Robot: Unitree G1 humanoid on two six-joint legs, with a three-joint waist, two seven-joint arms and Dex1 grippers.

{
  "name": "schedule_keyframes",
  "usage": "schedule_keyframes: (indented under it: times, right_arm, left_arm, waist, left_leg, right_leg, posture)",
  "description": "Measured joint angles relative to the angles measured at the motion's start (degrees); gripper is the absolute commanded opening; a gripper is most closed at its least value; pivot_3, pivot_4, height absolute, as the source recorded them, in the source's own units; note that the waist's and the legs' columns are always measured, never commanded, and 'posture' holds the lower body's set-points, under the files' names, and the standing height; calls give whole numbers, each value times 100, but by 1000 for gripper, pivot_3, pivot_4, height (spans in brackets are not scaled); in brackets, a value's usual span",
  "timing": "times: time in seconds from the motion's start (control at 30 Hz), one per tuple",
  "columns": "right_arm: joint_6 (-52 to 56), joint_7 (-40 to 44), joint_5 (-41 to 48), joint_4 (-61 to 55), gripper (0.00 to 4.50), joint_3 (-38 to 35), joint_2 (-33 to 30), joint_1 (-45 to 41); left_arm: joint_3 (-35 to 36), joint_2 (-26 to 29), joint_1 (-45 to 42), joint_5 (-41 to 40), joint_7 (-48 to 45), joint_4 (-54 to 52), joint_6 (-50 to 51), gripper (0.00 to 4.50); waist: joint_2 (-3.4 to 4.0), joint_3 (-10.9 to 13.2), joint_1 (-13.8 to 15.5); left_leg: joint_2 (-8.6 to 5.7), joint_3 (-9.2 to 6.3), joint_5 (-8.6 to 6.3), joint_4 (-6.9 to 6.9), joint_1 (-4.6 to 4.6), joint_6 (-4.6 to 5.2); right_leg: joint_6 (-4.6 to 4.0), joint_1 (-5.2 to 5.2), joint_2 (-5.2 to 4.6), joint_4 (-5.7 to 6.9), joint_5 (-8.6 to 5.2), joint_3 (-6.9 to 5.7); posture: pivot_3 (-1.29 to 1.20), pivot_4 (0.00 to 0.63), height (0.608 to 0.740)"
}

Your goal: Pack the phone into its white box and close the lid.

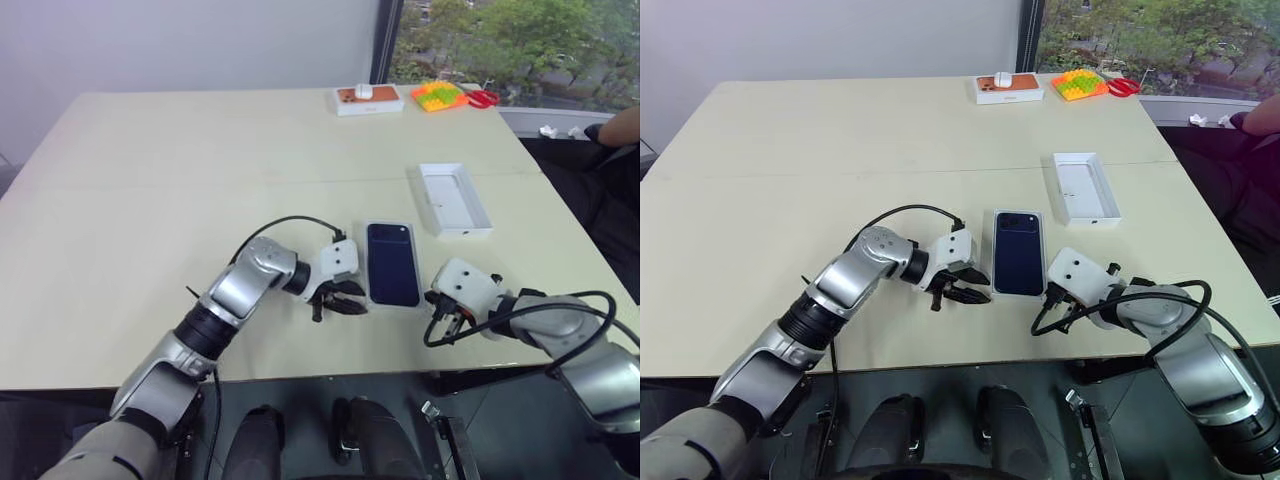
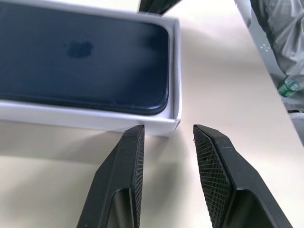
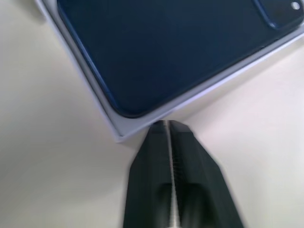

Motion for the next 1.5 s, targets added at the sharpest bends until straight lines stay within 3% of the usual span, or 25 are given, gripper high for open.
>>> schedule_keyframes:
  times: [0.2, 0.4, 0.5, 0.73, 0.87, 1.0, 1.27, 1.37, 1.5]
  right_arm:
    - [5, -5, 37, 282, 4383, -227, -190, -405]
    - [616, -353, 59, 818, 4383, -520, -104, -1340]
    - [1369, -530, 285, 1243, 4383, -583, 314, -2131]
    - [2535, -1196, 345, 3427, 4383, -442, 1098, -4097]
    - [2578, -1478, 255, 4838, 4383, -350, 1419, -4856]
    - [2433, -1620, 155, 6273, 4383, -189, 1723, -5564]
    - [1751, -1736, -173, 7933, 4383, 252, 2027, -6120]
    - [1471, -1880, -250, 8489, 3497, 217, 2101, -6356]
    - [1282, -1896, -308, 8858, 1505, 140, 2148, -6487]
  left_arm:
    - [138, 36, 4, -300, -4, -284, -3, 1693]
    - [942, -214, -154, -697, 460, 54, -122, 1693]
    - [1357, -296, -399, -819, 720, 393, -398, 1693]
    - [1924, -276, -960, -831, 914, 1534, -1392, 1693]
    - [2097, -17, -1139, -846, 708, 2004, -1615, 1693]
    - [2033, 359, -1007, -1065, -198, 1863, -1642, 1693]
    - [1810, 494, -640, -1090, -734, 1419, -1499, 1693]
    - [1815, 486, -524, -1090, -677, 1261, -1448, 1693]
    - [1815, 478, -386, -1100, -607, 1086, -1361, 1693]
  waist:
    - [0, 0, 4]
    - [0, 0, -1]
    - [0, 0, -27]
    - [2, 0, -95]
    - [3, 0, -103]
    - [7, -1, -119]
    - [8, -1, -96]
    - [8, -1, -123]
    - [9, -1, -135]
  left_leg:
    - [-1, 1, 0, 1, 0, 0]
    - [0, 1, 0, 4, 1, 0]
    - [1, 1, 0, 4, 2, 0]
    - [1, 6, 1, -4, -4, 1]
    - [2, 12, 1, -11, -10, 2]
    - [3, 20, 1, -18, -10, 2]
    - [1, 21, 1, -10, -17, 3]
    - [2, 25, 1, -13, -12, 3]
    - [8, 25, 1, -21, -9, 3]
  right_leg:
    - [0, 0, 0, 0, 0, 1]
    - [-5, 0, 0, 4, 4, 2]
    - [-8, 0, 0, 7, 6, 2]
    - [-17, -11, 0, 9, 12, 7]
    - [-29, -23, 2, 10, 19, 14]
    - [-32, -27, 2, 9, 21, 21]
    - [-30, -29, -3, 9, 21, 23]
    - [-30, -29, -1, 10, 21, 28]
    - [-31, -32, 6, 12, 21, 30]
  posture:
    - [0, 150, 740]
    - [0, 150, 740]
    - [0, 150, 740]
    - [0, 150, 740]
    - [0, 150, 740]
    - [0, 150, 740]
    - [0, 150, 740]
    - [0, 150, 740]
    - [0, 150, 740]
